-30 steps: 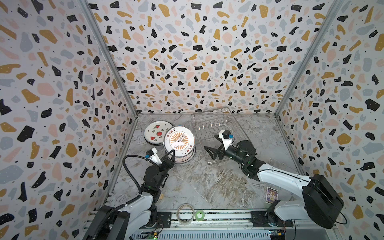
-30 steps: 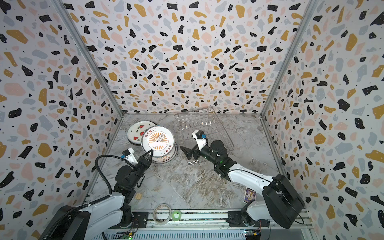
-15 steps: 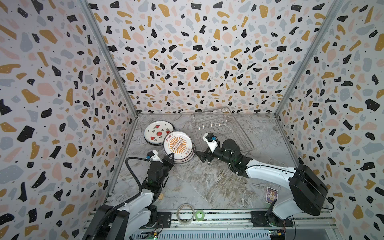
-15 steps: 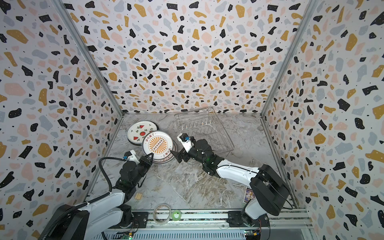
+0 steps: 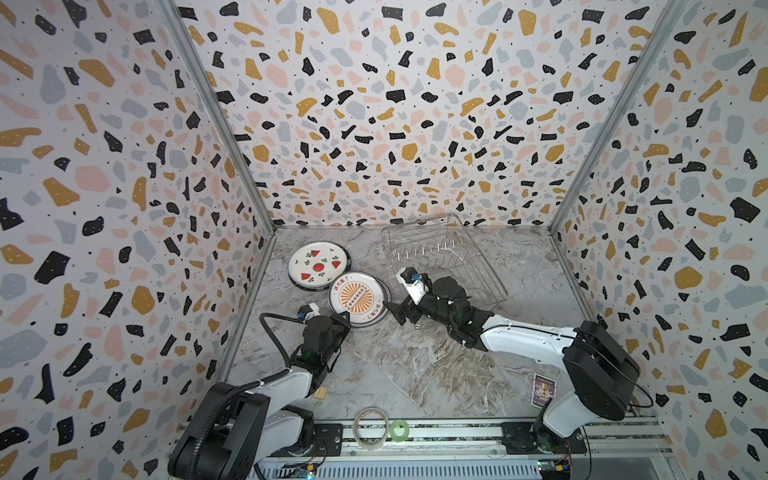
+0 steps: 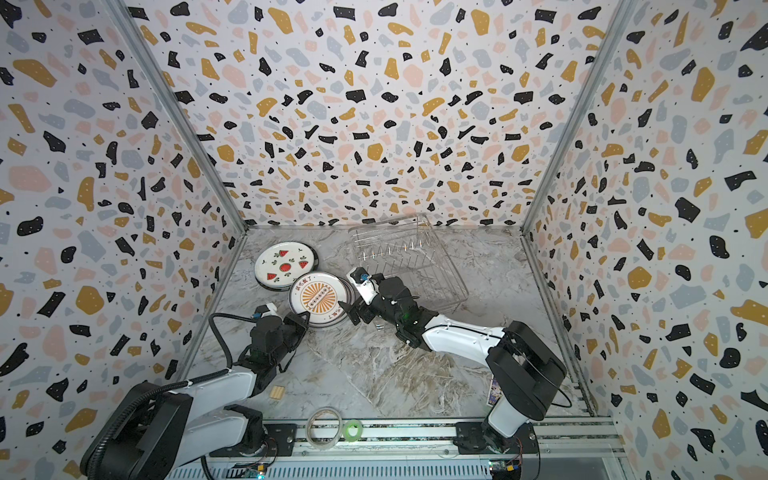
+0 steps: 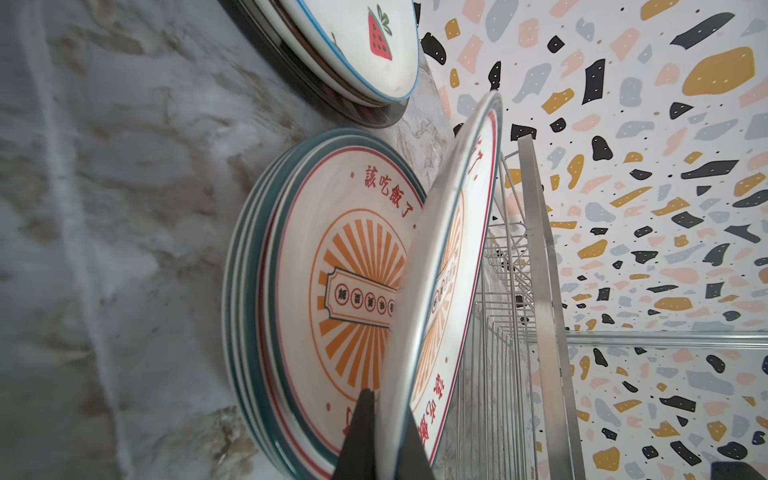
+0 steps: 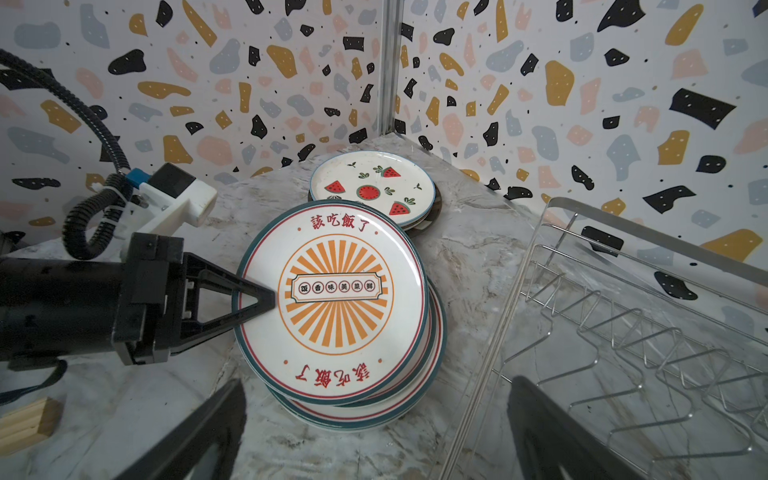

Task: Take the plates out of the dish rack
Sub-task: 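Lower the plate onto the sunburst stack with the left gripper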

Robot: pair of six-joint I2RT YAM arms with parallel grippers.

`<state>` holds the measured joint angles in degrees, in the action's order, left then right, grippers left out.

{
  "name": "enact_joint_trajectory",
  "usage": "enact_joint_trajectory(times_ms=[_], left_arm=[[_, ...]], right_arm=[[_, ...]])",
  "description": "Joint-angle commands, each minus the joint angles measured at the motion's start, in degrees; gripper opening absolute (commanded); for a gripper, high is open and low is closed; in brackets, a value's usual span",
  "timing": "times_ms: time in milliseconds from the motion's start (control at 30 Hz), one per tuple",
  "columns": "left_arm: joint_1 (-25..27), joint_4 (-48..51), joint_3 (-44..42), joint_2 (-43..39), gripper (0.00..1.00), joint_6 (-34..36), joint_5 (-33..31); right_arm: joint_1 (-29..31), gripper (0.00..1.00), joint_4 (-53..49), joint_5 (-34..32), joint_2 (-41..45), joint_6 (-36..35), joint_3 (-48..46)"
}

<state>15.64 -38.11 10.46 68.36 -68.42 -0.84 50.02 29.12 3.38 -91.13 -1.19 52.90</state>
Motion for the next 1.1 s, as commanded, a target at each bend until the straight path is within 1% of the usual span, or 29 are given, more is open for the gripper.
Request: enact_joint_trajectory(times_ms=[0,267,400,467,567,667,700,800,900,967,1033,1067], left_arm=[[-0.1,-3.9,1.7,1.1,0.06,-0.3,-0.8],[-0.1,-4.1,2.9,4.7,0.09,-0.4,0.4],[-0.1,-3.4,4.2,6.9,0.13,0.8,0.8],[-0.1,-3.6,4.6,7.8,0.16,0.8,0.9],[-0.2,-4.2,5.0,9.5,0.23,1.3,1.3],[-0.1,-4.8,5.4,10.8,0.25,1.8,1.2],[-0.1,-4.8,5.4,10.9,0.27,2.1,0.9],[-0.1,-4.2,5.4,10.2,0.29,2.9,-0.7],[-0.2,-2.8,5.3,8.5,0.39,3.6,-3.5],[-0.1,-2.1,5.1,7.5,0.4,4.0,-4.3],[-0.1,-1.8,5.1,6.8,0.48,4.7,-4.9],[-0.1,-2.0,5.1,6.7,0.49,4.9,-4.9]], right_arm=[[0.3,0.99,-1.2,-2.2,0.0,-1.2,2.6],[1.1,0.99,-1.4,-4.6,0.2,-1.6,2.5],[1.3,0.99,-1.4,-5.5,0.5,-1.8,2.3],[1.2,0.99,-1.3,-5.9,0.5,-1.9,2.2],[1.5,0.99,-1.3,-6.5,0.7,-2.0,2.0],[1.4,0.99,-1.1,-7.4,0.9,-2.1,1.6],[1.5,0.99,-1.0,-7.6,1.0,-2.2,1.5],[1.5,0.99,-0.6,-7.9,1.3,-2.2,1.1],[1.4,0.99,-0.6,-8.3,1.7,-2.3,1.1],[1.4,0.99,-0.4,-8.6,1.9,-2.2,0.9],[1.5,0.99,-0.3,-8.8,2.0,-2.4,0.8],[1.4,0.99,-0.2,-8.9,2.1,-2.3,0.7]])
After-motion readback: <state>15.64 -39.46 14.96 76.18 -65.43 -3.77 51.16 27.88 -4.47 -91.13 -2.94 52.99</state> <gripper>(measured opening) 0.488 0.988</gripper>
